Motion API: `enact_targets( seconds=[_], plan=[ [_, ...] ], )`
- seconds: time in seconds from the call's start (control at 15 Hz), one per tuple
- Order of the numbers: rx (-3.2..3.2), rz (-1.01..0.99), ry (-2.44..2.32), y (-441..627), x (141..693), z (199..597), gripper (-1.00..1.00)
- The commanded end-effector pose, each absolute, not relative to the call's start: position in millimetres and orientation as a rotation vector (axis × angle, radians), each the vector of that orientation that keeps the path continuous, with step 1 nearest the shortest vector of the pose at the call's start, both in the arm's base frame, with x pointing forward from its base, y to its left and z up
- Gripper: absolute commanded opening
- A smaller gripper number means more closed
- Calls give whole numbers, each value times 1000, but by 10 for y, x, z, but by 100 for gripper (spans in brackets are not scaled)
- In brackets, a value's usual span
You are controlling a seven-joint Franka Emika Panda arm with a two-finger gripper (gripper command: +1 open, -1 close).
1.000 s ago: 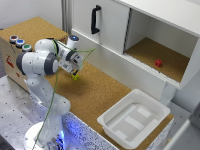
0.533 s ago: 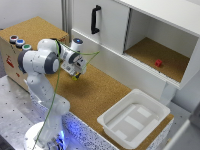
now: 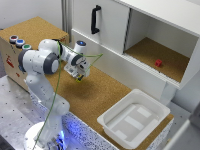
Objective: Slide right the yellow block
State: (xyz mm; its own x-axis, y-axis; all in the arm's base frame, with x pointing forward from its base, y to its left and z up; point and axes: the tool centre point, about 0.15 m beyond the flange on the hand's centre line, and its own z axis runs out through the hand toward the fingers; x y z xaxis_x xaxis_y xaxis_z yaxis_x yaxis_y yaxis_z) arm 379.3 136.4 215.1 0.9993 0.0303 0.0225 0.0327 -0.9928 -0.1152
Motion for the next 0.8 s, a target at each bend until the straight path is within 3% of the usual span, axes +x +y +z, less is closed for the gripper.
enact_targets(
  seconds=[0.0, 0.73],
  plan=[
    [-3072, 4, -22, 1059, 3832, 2125, -100],
    [-3143, 12, 247, 85, 3823, 2153, -100]
  ],
)
